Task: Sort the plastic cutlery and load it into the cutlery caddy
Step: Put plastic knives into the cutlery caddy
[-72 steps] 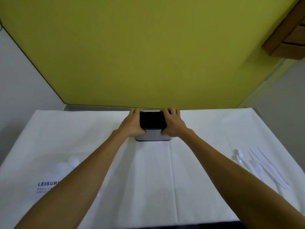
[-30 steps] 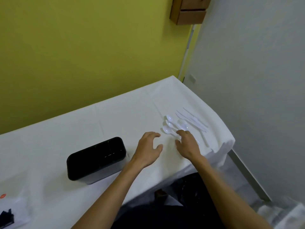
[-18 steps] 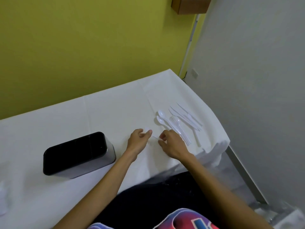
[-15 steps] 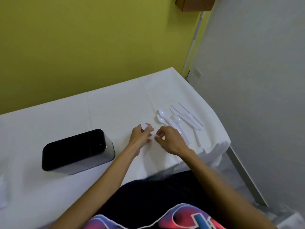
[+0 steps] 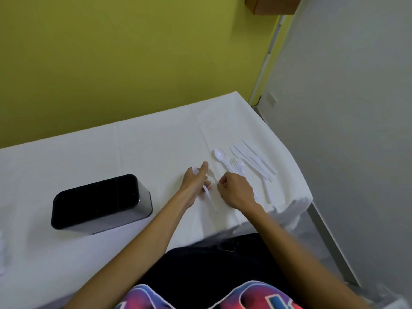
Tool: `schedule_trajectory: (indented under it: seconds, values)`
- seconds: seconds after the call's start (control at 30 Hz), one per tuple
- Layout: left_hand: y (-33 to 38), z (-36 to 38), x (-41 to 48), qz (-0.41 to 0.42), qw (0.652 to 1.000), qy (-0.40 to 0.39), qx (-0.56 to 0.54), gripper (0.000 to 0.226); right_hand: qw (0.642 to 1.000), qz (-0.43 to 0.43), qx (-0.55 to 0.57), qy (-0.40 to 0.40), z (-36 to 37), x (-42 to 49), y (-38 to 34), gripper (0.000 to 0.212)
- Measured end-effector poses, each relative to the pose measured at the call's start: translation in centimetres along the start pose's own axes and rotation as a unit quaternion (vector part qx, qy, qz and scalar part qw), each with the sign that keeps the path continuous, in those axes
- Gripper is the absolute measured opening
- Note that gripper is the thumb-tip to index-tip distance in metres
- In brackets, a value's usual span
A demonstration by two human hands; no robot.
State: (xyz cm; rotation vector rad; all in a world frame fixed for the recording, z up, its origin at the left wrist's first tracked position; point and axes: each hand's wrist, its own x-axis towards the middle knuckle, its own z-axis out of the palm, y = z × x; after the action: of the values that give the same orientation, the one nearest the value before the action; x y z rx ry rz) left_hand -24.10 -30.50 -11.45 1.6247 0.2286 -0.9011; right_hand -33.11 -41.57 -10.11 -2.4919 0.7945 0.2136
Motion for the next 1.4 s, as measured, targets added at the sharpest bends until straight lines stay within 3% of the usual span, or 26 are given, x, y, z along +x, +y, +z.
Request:
schedule_trajectory:
  seconds: [0.2, 0.3, 0.47, 0.6, 0.7, 0.8, 0.93, 1.03, 1.13, 1.23, 1.4]
  values:
    - [-0.2, 0.3, 0.5, 0.026, 0.997, 0.013, 0.069, 0.053, 0.984, 0.017, 0.165, -0.061, -1.6, -0.1, -0.3, 0.024]
    - [-0.2, 0.1, 0.7, 0.036, 0.997, 0.0, 0.075, 0.04, 0.966, 0.027, 0.23, -0.116, -2.5, 0.5, -0.2, 0.024]
    - [-0.1, -0.2, 0.8, 0.011, 1.0, 0.011, -0.003, 0.02, 0.998, 0.028, 0.046, 0.044, -1.6, 2.4, 1.2, 0.028]
    - [-0.1, -0.5, 0.8, -0.003, 0.999, 0.021, -0.047, 0.02, 0.996, 0.009, -0.074, 0.046, -0.3, 2.7, 1.7, 0.025]
    - [0.2, -0.7, 0.7, 0.005, 0.999, 0.04, -0.026, 0.022, 0.997, 0.01, -0.07, 0.037, -0.1, 2.7, 1.9, 0.018]
    - [0.2, -0.9, 0.9, 0.026, 0.999, 0.041, 0.001, 0.014, 0.999, 0.008, -0.019, 0.046, -0.3, 2.6, 2.1, 0.024]
    - [0.4, -0.7, 1.2, 0.054, 0.997, 0.033, 0.049, 0.039, 0.995, 0.004, 0.061, 0.074, -1.2, 1.6, 1.6, 0.023]
    - [1.0, -0.2, 1.0, 0.058, 0.996, 0.038, 0.058, 0.051, 0.995, -0.029, 0.088, 0.041, -1.4, 0.4, 0.6, 0.021]
    - [1.1, 0.0, 0.9, 0.074, 0.994, 0.037, 0.068, 0.033, 0.993, -0.07, 0.099, 0.001, -0.9, -0.2, 0.0, 0.023]
    - [1.0, -0.5, 0.8, 0.071, 0.995, 0.041, 0.062, 0.014, 0.992, -0.056, 0.105, 0.034, -0.5, 0.4, 0.2, 0.03]
    - [0.6, -0.9, 0.4, 0.024, 0.999, 0.038, -0.025, 0.014, 0.999, 0.0, -0.031, 0.019, 0.1, 1.5, 0.7, 0.031]
